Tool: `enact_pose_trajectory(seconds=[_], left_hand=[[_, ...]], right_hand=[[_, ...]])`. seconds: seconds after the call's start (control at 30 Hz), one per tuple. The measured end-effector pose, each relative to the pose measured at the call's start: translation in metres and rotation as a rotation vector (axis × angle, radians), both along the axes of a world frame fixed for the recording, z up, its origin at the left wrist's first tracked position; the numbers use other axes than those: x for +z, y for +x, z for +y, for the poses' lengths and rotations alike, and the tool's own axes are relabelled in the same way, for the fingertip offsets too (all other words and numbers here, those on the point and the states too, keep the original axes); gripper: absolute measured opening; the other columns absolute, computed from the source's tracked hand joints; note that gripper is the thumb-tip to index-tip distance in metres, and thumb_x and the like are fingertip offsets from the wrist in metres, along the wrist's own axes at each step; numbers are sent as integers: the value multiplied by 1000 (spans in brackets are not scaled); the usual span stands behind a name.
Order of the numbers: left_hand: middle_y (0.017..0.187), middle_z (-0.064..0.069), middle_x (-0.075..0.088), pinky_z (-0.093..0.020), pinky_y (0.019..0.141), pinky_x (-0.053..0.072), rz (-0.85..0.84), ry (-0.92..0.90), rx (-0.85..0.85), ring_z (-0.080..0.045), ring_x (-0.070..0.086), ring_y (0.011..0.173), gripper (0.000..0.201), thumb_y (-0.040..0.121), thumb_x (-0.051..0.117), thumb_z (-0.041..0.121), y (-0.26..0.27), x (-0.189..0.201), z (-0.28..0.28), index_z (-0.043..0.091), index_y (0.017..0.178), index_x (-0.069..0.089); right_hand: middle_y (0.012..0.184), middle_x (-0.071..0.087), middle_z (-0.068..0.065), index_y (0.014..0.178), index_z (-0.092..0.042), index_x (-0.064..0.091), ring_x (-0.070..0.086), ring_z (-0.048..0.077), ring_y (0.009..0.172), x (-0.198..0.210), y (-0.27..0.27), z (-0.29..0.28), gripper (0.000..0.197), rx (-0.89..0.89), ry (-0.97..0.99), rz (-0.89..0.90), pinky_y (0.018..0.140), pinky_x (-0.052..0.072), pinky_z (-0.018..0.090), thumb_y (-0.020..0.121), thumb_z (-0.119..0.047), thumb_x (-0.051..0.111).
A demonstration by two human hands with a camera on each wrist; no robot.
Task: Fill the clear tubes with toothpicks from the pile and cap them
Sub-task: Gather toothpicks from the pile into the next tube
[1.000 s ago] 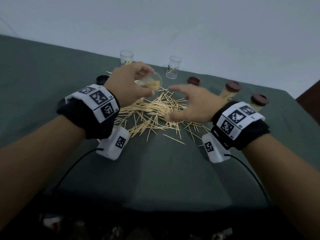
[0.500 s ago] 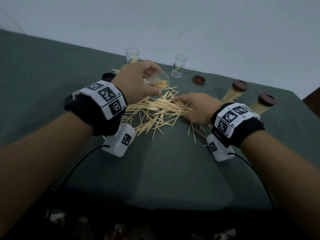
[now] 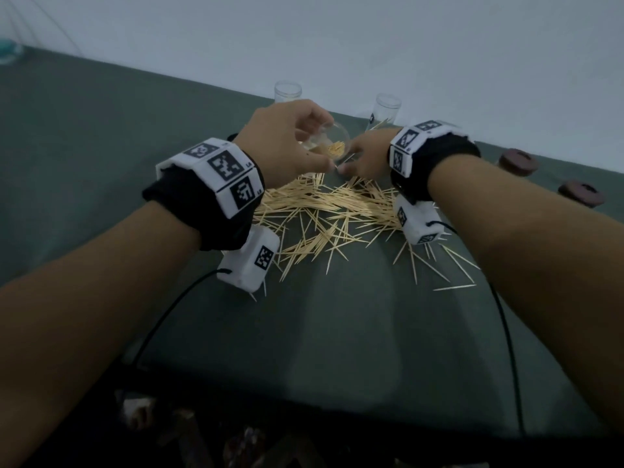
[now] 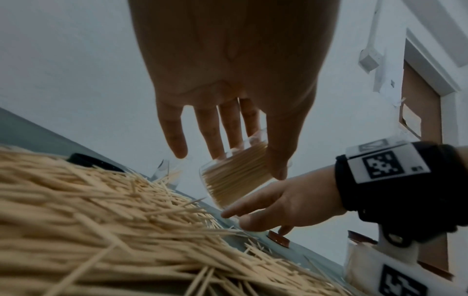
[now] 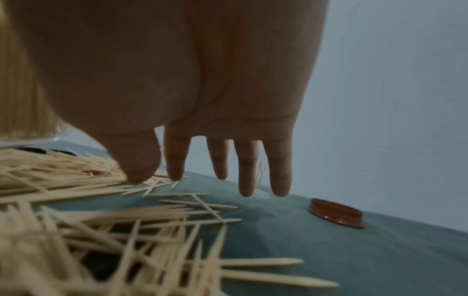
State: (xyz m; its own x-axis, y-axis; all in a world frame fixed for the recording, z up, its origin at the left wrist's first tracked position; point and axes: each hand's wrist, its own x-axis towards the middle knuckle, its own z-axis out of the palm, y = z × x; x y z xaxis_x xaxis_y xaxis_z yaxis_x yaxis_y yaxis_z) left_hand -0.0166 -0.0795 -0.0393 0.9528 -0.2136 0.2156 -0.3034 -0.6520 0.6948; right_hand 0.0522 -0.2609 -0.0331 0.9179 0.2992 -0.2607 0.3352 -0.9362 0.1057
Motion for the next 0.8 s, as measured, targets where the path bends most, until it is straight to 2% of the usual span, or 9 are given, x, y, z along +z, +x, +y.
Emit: enact_pose_trajectory(seconds=[0.1, 0.2, 0.23, 0.37, 0.53, 0.63, 0.7, 0.77, 0.8], left_hand=[[113, 11, 65, -14, 86, 48, 9, 3, -11, -4, 62, 103, 55, 72, 84, 34, 2, 1, -3, 27, 121, 60], [114, 11, 64, -11, 85, 45, 0, 34, -48, -4, 61, 103, 57, 72, 84, 35, 0, 4, -8, 28, 123, 60], [114, 11, 64, -9, 84, 43, -6, 45, -61, -4, 61, 104, 57, 72, 83, 35, -1, 5, -10, 27, 124, 59], [114, 11, 63, -5, 82, 40, -21, 56, -87, -3, 60, 104, 57, 73, 82, 37, -5, 8, -15, 27, 125, 59], [115, 11, 63, -8, 81, 40, -12, 68, -117, -4, 60, 104, 58, 72, 82, 39, -12, 8, -18, 28, 124, 59], [114, 11, 63, -7, 80, 40, -7, 75, -126, -4, 60, 104, 59, 72, 82, 38, -15, 8, -19, 27, 125, 59], [114, 12, 63, -7, 80, 40, 2, 79, -129, -4, 61, 103, 59, 72, 82, 39, -17, 8, -19, 27, 125, 59], [114, 13, 63, -8, 79, 40, 8, 86, -134, -4, 61, 104, 61, 71, 83, 40, -18, 8, -19, 27, 126, 59], [114, 13, 63, -8, 78, 39, 12, 93, -137, -4, 60, 104, 61, 71, 83, 40, -19, 8, -19, 27, 126, 58]], right_hand=[[92, 62, -9, 89, -34, 63, 56, 14, 77, -3, 5, -4, 19, 44, 13, -38, 72, 43, 29, 86, -52, 63], [74, 61, -11, 76, -29, 61, 53, 6, 64, -2, 1, -15, 23, 39, 38, -40, 59, 38, 26, 85, -50, 65], [76, 63, -10, 75, -30, 61, 54, 7, 66, -2, -2, -20, 24, 33, 50, -24, 60, 39, 26, 86, -51, 65], [93, 65, -8, 94, -31, 65, 58, 16, 87, -2, -16, -38, 23, -21, 75, 5, 77, 42, 29, 87, -53, 62], [92, 66, -9, 100, -30, 66, 59, 15, 86, -1, -42, -53, 28, -12, 97, 7, 77, 41, 27, 94, -51, 49], [88, 68, -4, 94, -25, 67, 62, 18, 87, -3, -57, -59, 40, -26, 107, 14, 78, 47, 30, 94, -57, 44], [90, 67, -6, 88, -28, 67, 63, 16, 89, -2, -64, -64, 55, -38, 140, 39, 84, 50, 34, 81, -77, 44], [108, 64, -9, 100, -37, 67, 59, 15, 101, 0, -70, -70, 76, -57, 155, 96, 94, 47, 38, 56, -95, 45], [119, 59, -10, 110, -41, 64, 55, 15, 110, 1, -73, -72, 84, -76, 146, 135, 100, 43, 39, 49, -97, 48]])
